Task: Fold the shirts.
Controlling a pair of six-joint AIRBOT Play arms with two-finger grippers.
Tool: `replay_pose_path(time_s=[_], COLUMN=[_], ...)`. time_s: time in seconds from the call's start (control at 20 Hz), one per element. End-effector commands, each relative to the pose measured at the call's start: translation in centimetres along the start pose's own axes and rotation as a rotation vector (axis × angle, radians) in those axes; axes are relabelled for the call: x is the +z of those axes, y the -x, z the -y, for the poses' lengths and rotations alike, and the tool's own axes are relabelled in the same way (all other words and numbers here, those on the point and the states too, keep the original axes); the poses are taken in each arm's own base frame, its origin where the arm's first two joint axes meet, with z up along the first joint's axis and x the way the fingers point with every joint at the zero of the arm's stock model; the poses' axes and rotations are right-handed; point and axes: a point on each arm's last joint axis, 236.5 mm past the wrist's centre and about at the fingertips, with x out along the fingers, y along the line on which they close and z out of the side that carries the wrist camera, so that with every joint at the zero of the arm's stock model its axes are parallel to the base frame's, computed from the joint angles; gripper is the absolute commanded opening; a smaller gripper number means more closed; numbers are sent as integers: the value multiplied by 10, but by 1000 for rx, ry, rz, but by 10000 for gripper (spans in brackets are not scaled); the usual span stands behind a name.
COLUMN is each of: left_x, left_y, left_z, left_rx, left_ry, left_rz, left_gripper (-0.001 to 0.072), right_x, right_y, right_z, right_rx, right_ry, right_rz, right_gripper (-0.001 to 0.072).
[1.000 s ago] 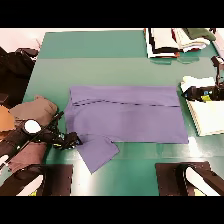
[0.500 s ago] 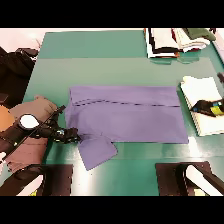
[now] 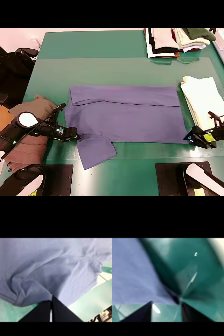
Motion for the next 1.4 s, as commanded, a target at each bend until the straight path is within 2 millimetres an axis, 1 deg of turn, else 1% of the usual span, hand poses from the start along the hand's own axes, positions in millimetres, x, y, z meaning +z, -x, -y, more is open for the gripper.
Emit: replay_pose_path(time_s=[0.0, 0.1, 0.15, 0.2, 0.25, 0.35, 0.4, 0.5, 0.55, 0.6, 0.65, 0.75, 0.85, 0.9, 1.0, 1.1, 1.2, 1.35], left_x=[-1, -11, -14, -15, -17, -33, -44, -60, -64, -61, -55, -27, 5, 21, 55, 94, 130, 173], left_y=[0, 4, 9, 18, 27, 44, 51, 63, 68, 73, 78, 90, 102, 106, 111, 108, 99, 87], left_z=[-4, -12, -13, -13, -14, -16, -13, -6, -3, 1, 5, 6, 1, -5, -16, -17, -18, -25], left_rx=[17, 63, 81, 103, 126, 165, 165, 159, 157, 155, 157, 188, 247, 285, 354, 374, 376, 382], left_ry=[-13, -21, -34, -54, -54, -54, -52, -46, -52, -63, -74, -100, -120, -134, -150, -165, -157, -134], left_rz=[-6, -54, -64, -50, -28, -14, -22, -28, -20, -9, 14, 117, 209, 238, 284, 322, 341, 336], left_gripper=[22, 21, 21, 20, 20, 20, 21, 22, 22, 22, 22, 22, 22, 22, 22, 22, 22, 23], right_x=[-2, 7, 11, 14, 13, 8, 5, -5, -8, -9, -8, -2, 7, 16, 41, 69, 94, 129], right_y=[-19, -9, 0, 9, 19, 39, 50, 69, 75, 80, 82, 79, 69, 67, 71, 81, 91, 101], right_z=[-12, -23, -28, -34, -41, -47, -46, -38, -37, -40, -44, -52, -65, -72, -91, -113, -134, -162], right_rx=[-11, -45, -65, -76, -80, -93, -116, -184, -196, -196, -190, -196, -203, -207, -205, -205, -205, -199], right_ry=[62, 144, 183, 217, 244, 277, 292, 315, 316, 316, 319, 356, 414, 423, 445, 482, 514, 537], right_rz=[-53, -16, 12, 41, 64, 109, 134, 171, 193, 225, 245, 255, 223, 216, 244, 272, 287, 317], right_gripper=[234, 69, 61, 17, 16, 16, 16, 16, 15, 15, 14, 14, 14, 14, 14, 14, 14, 14])
